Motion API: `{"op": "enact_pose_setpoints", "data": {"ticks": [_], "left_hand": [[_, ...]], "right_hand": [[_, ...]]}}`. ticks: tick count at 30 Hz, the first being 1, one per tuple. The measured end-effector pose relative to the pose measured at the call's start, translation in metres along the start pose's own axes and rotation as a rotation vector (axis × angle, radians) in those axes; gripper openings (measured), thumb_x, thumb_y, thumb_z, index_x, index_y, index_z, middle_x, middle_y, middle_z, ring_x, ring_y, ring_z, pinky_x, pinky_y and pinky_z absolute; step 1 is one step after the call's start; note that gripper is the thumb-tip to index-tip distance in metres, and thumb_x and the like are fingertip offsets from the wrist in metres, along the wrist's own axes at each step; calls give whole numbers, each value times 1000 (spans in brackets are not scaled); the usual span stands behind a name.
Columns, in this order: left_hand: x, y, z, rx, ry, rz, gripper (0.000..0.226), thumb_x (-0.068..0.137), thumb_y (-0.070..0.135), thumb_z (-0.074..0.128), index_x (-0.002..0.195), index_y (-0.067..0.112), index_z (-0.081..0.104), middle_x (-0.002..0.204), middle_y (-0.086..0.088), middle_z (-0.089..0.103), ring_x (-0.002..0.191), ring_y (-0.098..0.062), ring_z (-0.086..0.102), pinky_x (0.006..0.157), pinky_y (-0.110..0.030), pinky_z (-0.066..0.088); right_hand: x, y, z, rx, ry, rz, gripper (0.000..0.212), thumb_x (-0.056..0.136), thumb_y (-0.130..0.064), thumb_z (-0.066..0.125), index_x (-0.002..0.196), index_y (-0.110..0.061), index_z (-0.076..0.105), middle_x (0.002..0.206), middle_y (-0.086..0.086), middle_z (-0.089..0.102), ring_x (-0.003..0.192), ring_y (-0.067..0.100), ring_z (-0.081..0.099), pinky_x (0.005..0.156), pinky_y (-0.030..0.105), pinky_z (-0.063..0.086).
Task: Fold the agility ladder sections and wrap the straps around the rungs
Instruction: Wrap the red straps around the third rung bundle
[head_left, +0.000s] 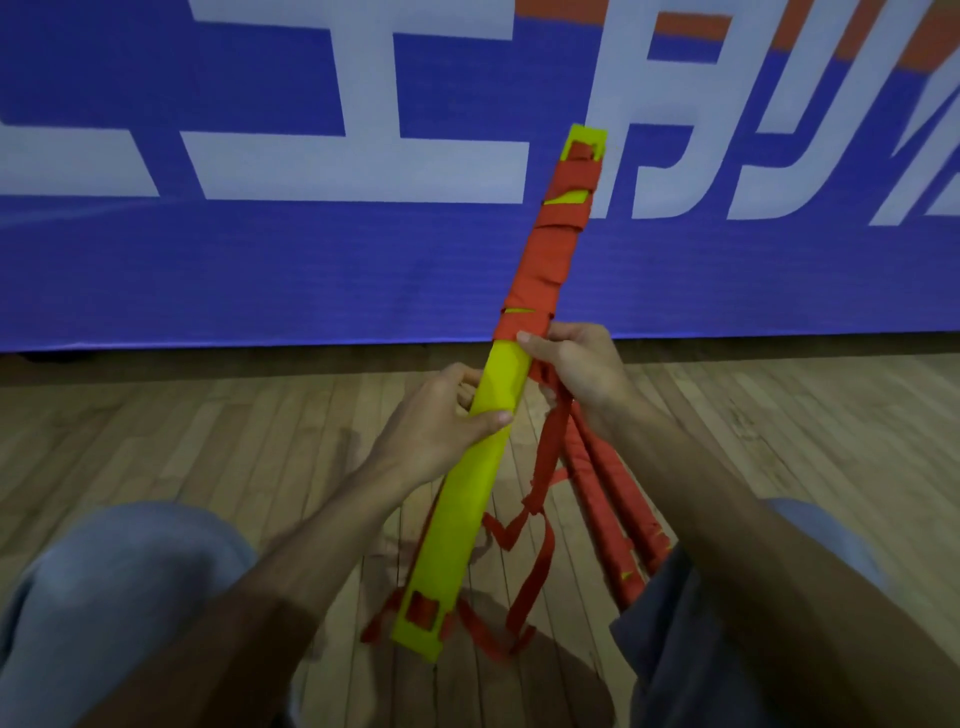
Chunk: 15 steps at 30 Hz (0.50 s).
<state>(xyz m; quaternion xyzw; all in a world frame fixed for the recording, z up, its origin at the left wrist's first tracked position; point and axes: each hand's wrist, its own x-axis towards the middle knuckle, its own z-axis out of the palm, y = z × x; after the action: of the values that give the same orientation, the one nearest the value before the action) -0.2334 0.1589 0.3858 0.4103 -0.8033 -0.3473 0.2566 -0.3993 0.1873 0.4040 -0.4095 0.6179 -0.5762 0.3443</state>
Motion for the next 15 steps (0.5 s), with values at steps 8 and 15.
{"op": "enact_pose_setpoints", "data": {"ticks": [8, 15], "left_hand": [[-2, 5, -6, -294, -157, 91, 22, 85, 24, 72, 105, 17, 66, 91, 2, 70, 86, -7, 66, 80, -28, 56], [-16, 27, -23, -740, -480, 49, 35, 90, 21, 55, 123, 11, 61, 115, -10, 71, 103, -28, 68, 92, -42, 53]], "right_hand": [[3, -12, -17, 293, -95, -95, 15, 93, -13, 59, 84, -2, 63, 55, 9, 49, 32, 12, 36, 34, 19, 27], [-5, -15, -26, 664, -473, -208, 23, 83, -27, 66, 91, -6, 68, 72, 22, 42, 33, 6, 37, 37, 19, 35]]}}
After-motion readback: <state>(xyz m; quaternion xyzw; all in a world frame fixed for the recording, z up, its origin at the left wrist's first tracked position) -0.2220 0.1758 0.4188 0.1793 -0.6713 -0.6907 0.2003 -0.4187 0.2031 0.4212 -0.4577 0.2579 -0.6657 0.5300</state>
